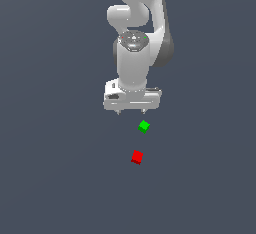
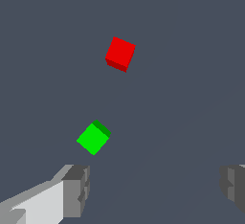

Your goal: Stack the red cube on top of the green cube.

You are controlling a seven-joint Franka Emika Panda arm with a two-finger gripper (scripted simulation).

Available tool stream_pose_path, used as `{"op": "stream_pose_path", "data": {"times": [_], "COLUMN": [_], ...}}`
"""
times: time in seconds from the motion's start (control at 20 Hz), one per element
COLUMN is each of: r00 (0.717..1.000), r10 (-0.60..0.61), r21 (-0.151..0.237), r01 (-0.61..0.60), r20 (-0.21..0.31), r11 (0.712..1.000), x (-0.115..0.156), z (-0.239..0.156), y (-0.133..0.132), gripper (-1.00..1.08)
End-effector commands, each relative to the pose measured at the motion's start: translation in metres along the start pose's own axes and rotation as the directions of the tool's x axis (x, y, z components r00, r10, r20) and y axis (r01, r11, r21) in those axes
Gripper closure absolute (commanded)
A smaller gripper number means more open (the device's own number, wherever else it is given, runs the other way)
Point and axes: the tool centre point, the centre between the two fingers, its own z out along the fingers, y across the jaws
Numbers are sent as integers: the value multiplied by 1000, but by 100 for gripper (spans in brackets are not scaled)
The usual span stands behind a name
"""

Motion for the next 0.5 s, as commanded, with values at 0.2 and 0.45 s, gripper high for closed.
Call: {"op": "stream_pose_path", "data": {"times": [0.2, 0.45], "r00": [1000, 999], "r10": [8, 41], "r21": [0, 1], "r01": [-8, -41], "r20": [0, -1], "r11": [1000, 999], "x": [3, 13], "z": [2, 12], "y": [-1, -5], "gripper": [-92, -92]}}
